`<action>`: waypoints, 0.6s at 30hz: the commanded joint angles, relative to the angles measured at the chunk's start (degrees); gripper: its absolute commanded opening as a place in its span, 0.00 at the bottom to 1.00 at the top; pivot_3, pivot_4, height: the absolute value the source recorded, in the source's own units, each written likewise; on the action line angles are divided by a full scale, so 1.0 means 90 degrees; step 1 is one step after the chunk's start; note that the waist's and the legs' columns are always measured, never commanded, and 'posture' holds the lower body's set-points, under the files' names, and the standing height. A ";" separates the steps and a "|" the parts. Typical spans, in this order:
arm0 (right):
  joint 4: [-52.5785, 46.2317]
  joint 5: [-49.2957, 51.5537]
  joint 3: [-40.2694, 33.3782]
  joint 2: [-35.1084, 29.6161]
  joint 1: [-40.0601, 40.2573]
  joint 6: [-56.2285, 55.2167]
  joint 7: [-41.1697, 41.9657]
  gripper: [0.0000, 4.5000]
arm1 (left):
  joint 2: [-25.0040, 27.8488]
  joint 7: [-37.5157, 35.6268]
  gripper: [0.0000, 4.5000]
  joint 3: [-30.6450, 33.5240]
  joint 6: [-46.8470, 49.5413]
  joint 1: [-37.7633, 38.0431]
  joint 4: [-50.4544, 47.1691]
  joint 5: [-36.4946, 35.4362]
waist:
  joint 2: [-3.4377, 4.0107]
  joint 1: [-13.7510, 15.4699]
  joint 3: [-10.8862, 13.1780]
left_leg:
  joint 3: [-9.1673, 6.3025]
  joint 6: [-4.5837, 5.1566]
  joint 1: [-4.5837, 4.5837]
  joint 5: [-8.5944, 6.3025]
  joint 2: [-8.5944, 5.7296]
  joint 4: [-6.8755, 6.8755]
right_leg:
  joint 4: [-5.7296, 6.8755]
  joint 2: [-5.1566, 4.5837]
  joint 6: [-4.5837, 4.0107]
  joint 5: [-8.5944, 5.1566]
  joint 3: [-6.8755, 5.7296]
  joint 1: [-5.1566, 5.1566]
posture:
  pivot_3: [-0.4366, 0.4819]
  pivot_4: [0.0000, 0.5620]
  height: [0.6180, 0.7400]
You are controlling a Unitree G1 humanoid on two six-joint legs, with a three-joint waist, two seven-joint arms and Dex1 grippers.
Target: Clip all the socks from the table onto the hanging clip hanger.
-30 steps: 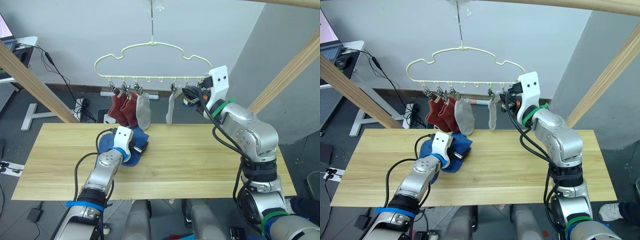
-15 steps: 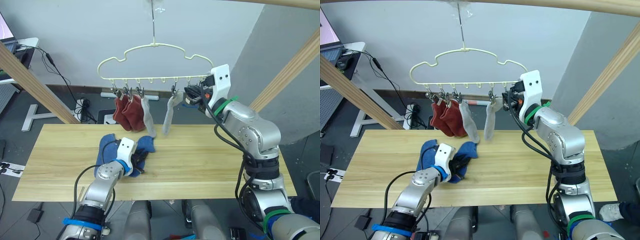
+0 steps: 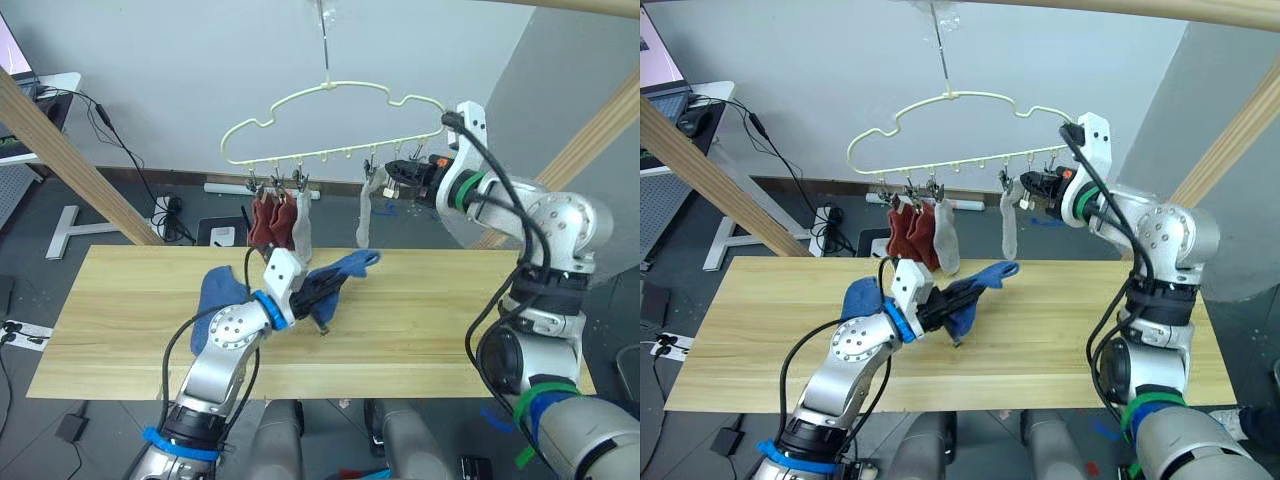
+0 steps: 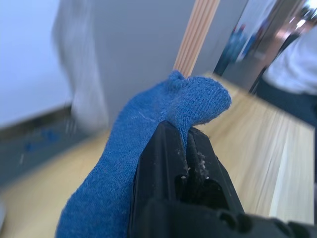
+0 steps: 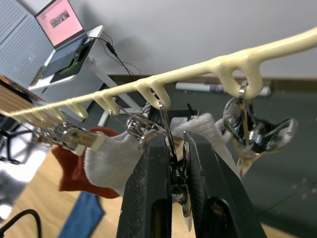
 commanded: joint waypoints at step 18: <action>0.1114 0.0593 -0.2018 0.0314 -0.0970 0.0995 -0.1913 0.03 | -0.0407 0.1107 0.01 -0.0247 -0.0952 -0.0265 -0.0802 0.0775 | 0.0000 -0.0007 -0.0001 | -0.0001 0.0009 -0.0008 -0.0004 -0.0003 0.0001 | -0.0005 0.0000 0.0000 0.0000 -0.0003 -0.0002 | 0.33 0.48 1.00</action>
